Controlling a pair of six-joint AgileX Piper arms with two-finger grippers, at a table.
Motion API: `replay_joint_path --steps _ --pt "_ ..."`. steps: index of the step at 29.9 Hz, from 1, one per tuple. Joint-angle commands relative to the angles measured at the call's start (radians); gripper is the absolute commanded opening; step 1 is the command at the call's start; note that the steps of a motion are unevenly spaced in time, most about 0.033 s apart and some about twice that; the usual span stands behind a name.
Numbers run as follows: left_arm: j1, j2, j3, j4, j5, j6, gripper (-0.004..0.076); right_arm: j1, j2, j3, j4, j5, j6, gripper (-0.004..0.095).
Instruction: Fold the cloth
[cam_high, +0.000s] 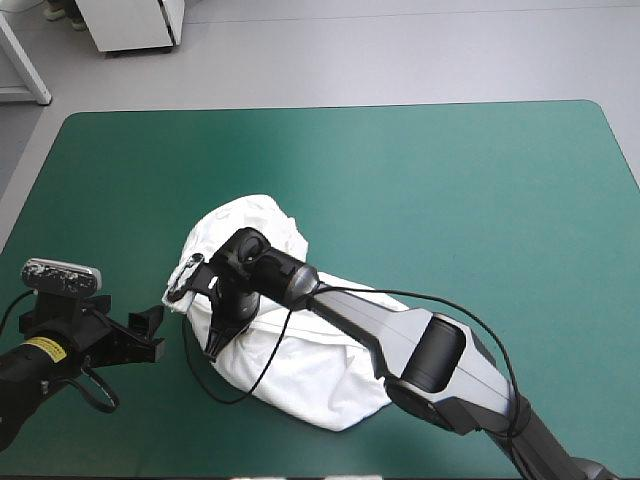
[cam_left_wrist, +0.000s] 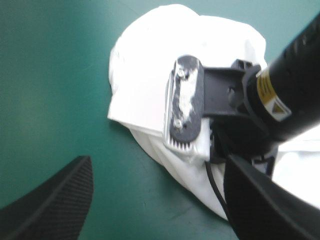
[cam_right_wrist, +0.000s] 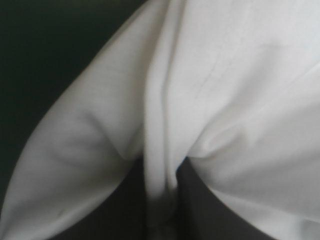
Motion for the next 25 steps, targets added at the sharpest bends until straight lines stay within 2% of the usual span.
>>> replay_joint_path --steps 1,5,6,8,12,17,21,25 --pt "-0.004 0.001 -0.054 0.027 -0.054 -0.033 0.0527 0.014 -0.08 -0.03 -0.032 -0.012 0.047 0.0161" --pt "-0.004 0.001 -0.062 0.021 -0.054 -0.033 0.0527 0.014 -0.092 -0.03 -0.09 -0.007 0.114 0.0686" --pt "-0.004 0.001 -0.062 0.021 -0.054 -0.033 0.0527 0.012 -0.097 -0.03 -0.115 -0.007 0.134 0.0791" --pt "-0.004 0.001 -0.062 0.021 -0.056 -0.033 0.0527 0.011 -0.13 -0.03 -0.179 -0.007 0.186 0.0909" --pt "-0.004 0.001 -0.062 0.021 -0.068 -0.036 0.0527 -0.007 -0.23 -0.03 -0.264 -0.006 0.278 0.0889" --pt "-0.004 0.031 -0.062 0.021 -0.069 -0.055 0.0527 -0.059 -0.397 0.049 -0.251 -0.005 0.372 0.082" --pt "-0.004 0.11 -0.065 0.021 -0.071 -0.055 0.0527 -0.087 -0.557 0.236 -0.255 -0.005 0.437 0.0809" --pt "-0.004 0.215 -0.087 0.021 -0.095 -0.055 0.0528 -0.087 -0.717 0.512 -0.297 -0.006 0.519 0.0809"
